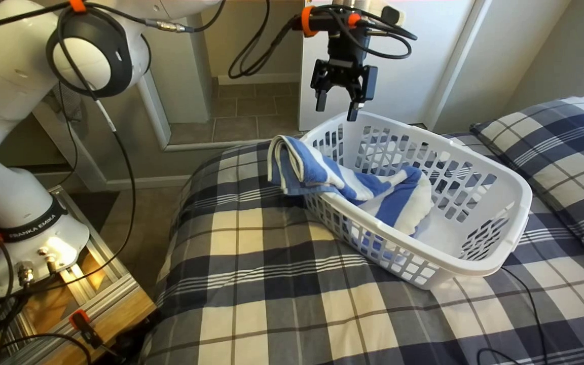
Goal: Put the towel in the white basket
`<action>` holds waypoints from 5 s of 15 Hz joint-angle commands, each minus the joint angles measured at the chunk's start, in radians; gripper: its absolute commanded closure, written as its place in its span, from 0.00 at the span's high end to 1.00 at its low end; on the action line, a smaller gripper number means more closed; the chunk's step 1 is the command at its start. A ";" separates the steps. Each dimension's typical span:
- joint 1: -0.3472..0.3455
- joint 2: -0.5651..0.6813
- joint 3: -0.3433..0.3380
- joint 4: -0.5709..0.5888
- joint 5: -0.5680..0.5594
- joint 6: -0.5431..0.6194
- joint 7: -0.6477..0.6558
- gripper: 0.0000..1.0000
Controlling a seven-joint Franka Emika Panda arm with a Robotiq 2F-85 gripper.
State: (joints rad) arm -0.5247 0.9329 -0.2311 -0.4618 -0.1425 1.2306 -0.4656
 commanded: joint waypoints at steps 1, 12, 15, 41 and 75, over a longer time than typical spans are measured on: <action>-0.015 0.041 0.062 0.045 0.015 -0.077 -0.081 1.00; -0.021 0.172 0.111 0.054 0.018 -0.163 -0.113 1.00; -0.015 0.196 0.110 0.048 -0.001 -0.132 -0.247 1.00; -0.045 0.093 0.131 0.014 0.090 0.213 -0.335 0.02; -0.002 0.095 0.117 0.023 0.066 -0.202 0.040 1.00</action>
State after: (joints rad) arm -0.5323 1.0217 -0.0932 -0.4590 -0.0241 1.1355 -0.2964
